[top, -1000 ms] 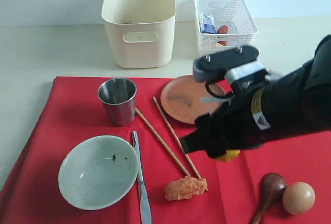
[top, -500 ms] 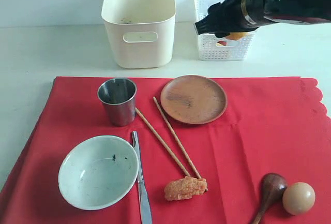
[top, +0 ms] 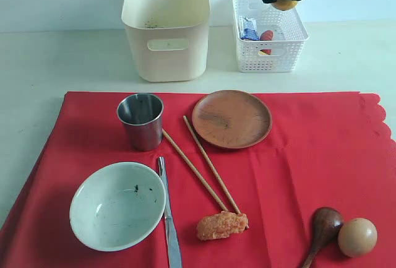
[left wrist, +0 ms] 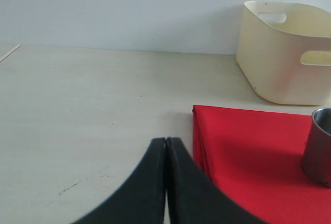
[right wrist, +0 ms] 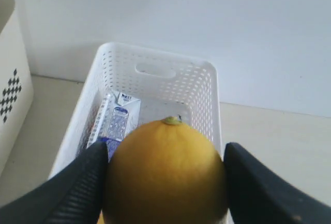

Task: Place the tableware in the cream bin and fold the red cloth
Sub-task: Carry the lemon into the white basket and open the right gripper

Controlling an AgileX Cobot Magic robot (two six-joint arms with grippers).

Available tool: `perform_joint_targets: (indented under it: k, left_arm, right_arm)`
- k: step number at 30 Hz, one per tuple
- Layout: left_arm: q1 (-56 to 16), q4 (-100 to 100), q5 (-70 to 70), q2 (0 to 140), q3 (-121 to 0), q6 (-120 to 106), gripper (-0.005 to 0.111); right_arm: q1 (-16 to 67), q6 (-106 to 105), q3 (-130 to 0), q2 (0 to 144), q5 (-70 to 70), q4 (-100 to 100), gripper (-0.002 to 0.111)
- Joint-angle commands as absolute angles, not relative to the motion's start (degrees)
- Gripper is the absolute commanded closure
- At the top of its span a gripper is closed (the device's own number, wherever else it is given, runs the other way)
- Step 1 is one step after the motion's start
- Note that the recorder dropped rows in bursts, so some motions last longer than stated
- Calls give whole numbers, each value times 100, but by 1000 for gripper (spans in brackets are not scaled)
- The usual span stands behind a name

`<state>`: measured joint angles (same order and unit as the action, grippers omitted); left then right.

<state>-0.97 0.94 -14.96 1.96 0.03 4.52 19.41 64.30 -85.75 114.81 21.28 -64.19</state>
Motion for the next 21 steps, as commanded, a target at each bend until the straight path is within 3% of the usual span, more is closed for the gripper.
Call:
perform_joint_targets:
  k: [1, 21]
  left_arm:
    - [-126, 60, -1472, 226, 0, 423, 106]
    - [-126, 60, -1472, 226, 0, 423, 106]
  right_arm:
    - [1765, 6464, -9083, 11925, 2070, -6171, 108]
    - [1619, 6464, -9521, 12745, 1695, -5654, 108]
